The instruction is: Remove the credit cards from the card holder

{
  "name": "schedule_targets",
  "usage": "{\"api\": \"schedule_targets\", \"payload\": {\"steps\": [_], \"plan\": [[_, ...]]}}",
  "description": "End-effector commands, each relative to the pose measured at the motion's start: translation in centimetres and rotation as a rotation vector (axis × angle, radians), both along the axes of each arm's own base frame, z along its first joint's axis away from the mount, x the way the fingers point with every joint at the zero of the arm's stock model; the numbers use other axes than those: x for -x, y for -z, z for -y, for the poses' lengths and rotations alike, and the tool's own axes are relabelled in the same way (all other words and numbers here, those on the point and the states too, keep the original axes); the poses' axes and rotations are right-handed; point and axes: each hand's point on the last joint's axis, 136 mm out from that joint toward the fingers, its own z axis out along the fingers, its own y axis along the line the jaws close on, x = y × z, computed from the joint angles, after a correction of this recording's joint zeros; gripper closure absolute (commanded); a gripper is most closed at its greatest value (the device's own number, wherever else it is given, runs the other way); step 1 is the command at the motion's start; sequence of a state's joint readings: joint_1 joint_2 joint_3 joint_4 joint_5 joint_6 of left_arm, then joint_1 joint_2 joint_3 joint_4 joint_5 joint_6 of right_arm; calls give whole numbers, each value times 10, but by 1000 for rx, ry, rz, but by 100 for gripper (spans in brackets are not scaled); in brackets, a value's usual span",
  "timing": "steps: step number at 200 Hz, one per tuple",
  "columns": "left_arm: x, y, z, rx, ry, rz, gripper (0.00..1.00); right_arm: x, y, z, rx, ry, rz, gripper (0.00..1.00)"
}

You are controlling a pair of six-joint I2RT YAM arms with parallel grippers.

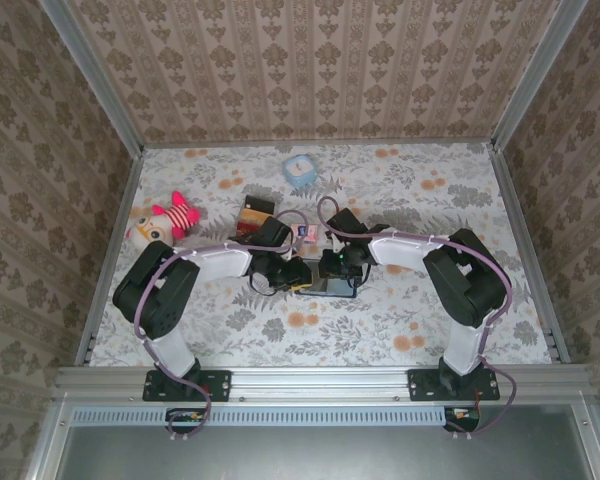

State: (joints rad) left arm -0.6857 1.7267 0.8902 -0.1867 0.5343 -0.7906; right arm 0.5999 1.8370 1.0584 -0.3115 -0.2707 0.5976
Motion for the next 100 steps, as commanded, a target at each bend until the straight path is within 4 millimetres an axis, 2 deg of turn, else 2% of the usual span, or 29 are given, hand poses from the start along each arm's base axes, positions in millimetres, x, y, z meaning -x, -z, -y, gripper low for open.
{"api": "schedule_targets", "payload": {"steps": [1,50,100], "plan": [[-9,-25,17,100,25,49,77,18,33,16,76,16,-81,76],[-8,-19,18,143,-15,-3,72,14,22,6,-18,26,-74,74],[-9,-13,19,191,-77,-90,69,15,26,3,-56,46,-98,75]]}}
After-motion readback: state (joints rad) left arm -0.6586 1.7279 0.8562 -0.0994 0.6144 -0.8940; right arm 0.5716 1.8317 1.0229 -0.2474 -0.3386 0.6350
